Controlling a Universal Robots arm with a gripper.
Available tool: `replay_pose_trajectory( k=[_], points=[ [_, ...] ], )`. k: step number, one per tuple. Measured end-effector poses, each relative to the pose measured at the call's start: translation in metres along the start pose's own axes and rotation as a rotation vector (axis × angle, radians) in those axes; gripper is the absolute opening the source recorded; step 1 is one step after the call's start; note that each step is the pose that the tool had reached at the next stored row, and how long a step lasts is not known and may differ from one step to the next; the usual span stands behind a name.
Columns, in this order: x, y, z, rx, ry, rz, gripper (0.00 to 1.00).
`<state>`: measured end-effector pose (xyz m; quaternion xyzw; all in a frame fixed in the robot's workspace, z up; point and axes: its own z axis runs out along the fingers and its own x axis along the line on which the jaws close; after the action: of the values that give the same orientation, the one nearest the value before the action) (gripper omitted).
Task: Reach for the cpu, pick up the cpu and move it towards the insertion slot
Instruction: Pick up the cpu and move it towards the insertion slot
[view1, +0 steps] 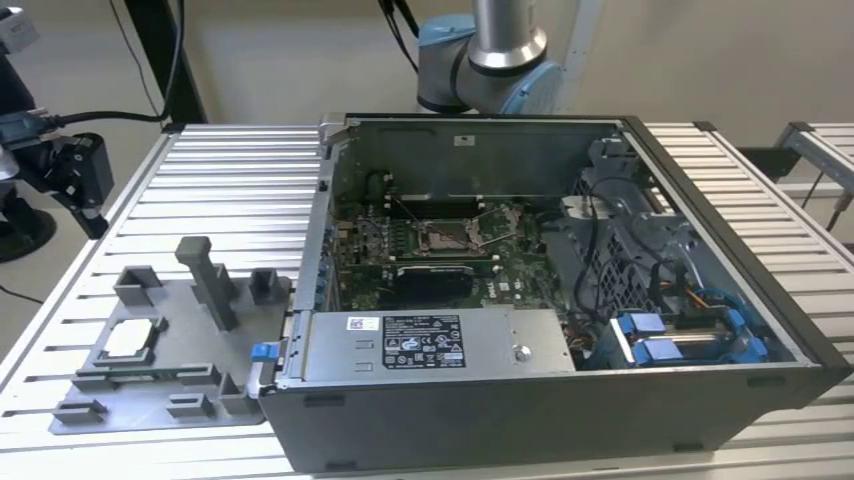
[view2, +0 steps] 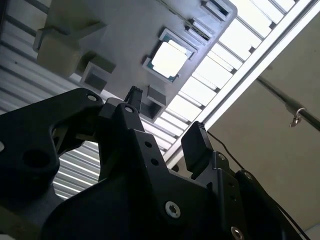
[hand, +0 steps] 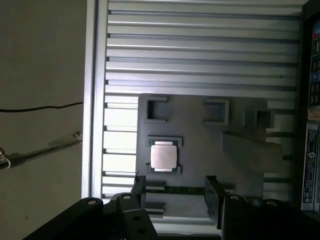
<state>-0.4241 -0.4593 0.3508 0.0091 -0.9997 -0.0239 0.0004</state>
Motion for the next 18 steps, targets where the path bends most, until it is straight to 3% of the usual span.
replay_pose_trajectory(
  k=[9, 18],
  points=[
    [0.0, -0.0001, 0.0022, -0.0002, -0.0003, 0.0, 0.0],
    [0.0, -0.0004, 0.0092, 0.0, 0.0, 0.0, 0.0]
  ],
)
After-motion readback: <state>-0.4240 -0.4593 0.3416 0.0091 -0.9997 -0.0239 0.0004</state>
